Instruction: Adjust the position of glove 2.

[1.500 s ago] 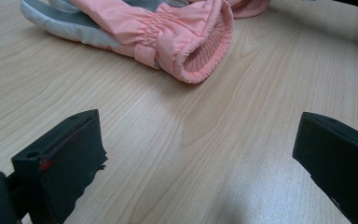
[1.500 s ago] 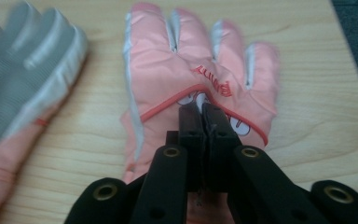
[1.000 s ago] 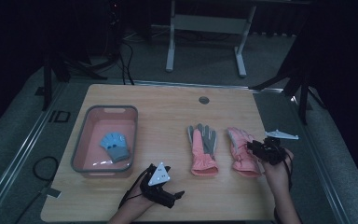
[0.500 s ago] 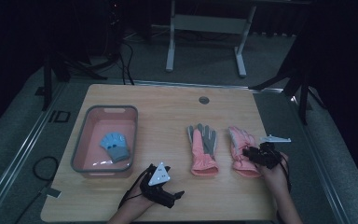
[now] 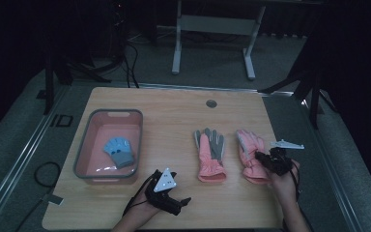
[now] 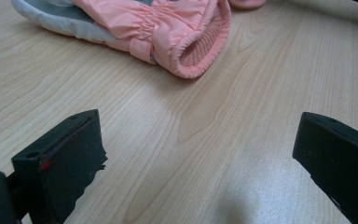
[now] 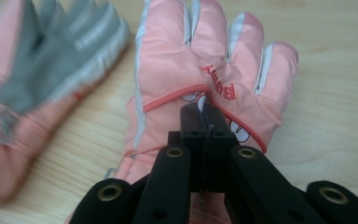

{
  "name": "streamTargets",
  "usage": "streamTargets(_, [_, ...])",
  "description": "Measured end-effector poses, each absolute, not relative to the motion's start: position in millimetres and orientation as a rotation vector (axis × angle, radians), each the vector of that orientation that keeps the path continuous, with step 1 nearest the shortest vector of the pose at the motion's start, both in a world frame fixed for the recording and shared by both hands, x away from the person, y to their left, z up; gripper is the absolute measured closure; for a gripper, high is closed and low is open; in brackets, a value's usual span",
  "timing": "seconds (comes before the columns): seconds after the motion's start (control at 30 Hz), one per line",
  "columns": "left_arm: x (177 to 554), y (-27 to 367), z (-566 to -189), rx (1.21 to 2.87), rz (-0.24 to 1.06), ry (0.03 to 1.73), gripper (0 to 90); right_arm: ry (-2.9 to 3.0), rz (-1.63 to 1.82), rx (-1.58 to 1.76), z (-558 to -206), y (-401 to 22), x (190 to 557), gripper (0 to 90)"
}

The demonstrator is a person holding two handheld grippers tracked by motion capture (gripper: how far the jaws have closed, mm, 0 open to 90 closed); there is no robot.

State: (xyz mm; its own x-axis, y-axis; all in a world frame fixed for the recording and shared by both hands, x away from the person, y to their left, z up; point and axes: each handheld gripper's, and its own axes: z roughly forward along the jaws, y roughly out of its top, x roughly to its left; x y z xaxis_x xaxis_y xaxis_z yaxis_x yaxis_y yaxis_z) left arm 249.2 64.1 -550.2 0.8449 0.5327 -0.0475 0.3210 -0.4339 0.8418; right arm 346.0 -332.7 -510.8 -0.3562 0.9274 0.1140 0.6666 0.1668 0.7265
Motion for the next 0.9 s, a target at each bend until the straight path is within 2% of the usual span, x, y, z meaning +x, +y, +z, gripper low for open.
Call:
streamTargets(0.3, [249.6,64.3,-550.5,2.052,0.280,0.631,1.9,1.988,1.018,1.466,-440.9,-305.6,336.2,89.3])
streamTargets(0.5, [250.0,64.9,-550.3,2.052,0.281,0.630,1.9,1.968,1.059,1.423,-414.6,-275.0,331.5,89.2])
streamTargets(0.67, [249.2,64.3,-550.2,2.056,0.282,0.625,1.9,1.994,1.117,1.427,-411.2,-242.1,330.0,89.2])
streamTargets(0.9, [250.9,65.9,-550.2,2.049,0.283,0.629,1.9,2.047,1.144,1.436,-427.0,-204.5,329.9,89.2])
